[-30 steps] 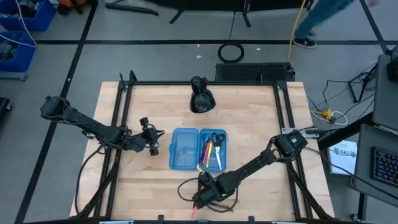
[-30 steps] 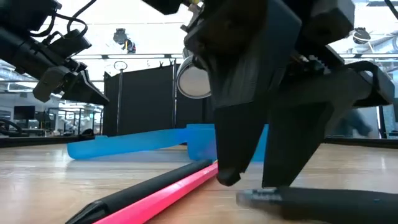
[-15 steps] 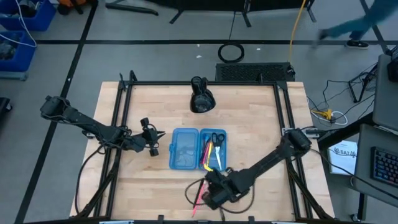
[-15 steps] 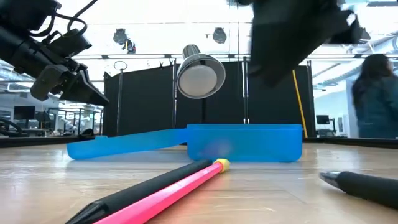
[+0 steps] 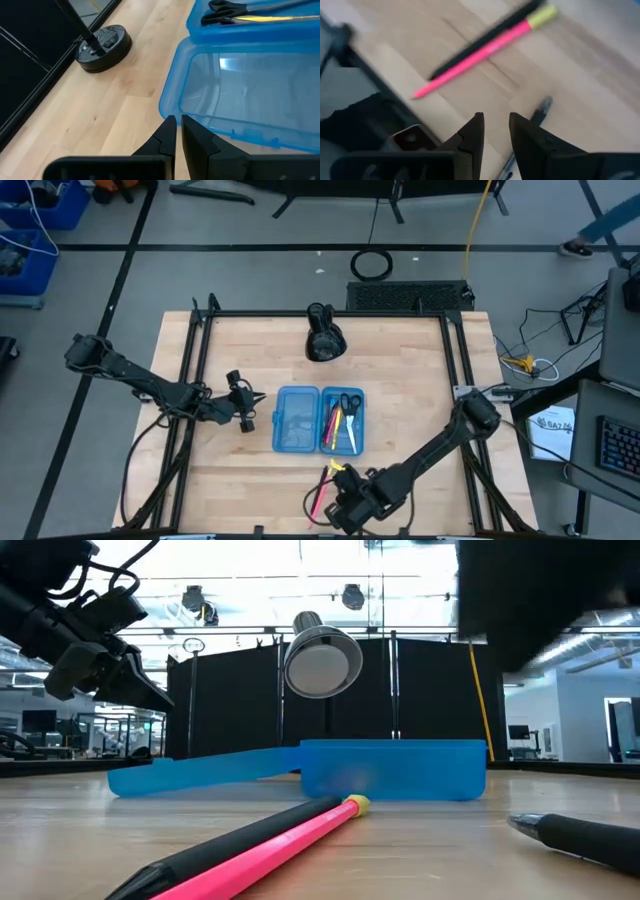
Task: Pick & place school supplies into a supply box
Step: Put the right black pen into the blue supply box
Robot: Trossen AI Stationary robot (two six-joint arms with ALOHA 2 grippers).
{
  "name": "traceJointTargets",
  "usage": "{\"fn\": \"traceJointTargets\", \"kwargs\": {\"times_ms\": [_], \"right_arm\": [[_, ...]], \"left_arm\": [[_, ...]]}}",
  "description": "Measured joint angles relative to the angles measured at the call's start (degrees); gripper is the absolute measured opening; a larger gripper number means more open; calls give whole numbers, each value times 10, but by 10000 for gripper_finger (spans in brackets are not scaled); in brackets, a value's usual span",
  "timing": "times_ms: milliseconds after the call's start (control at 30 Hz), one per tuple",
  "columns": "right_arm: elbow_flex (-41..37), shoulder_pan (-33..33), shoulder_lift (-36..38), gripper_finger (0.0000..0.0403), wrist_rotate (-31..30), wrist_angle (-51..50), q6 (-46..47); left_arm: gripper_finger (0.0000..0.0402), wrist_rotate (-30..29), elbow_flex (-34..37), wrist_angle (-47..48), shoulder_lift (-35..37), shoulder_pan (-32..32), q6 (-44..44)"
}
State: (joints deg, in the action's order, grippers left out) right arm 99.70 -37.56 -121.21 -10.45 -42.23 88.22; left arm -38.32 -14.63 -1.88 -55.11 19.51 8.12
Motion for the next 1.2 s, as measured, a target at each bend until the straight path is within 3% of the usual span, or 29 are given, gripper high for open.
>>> {"fn": "traceJointTargets", "kwargs": {"times_ms": [300,567,1200], "right_arm": [[1,0,-50,84,104,-5,59],[1,3,-51,84,90,-14,6],[-108,38,-50,84,121,24,-164]], "left_arm": [[33,8,0,1,0,0,1],[33,8,0,1,0,0,4],[33,10,0,4,0,0,11]]}}
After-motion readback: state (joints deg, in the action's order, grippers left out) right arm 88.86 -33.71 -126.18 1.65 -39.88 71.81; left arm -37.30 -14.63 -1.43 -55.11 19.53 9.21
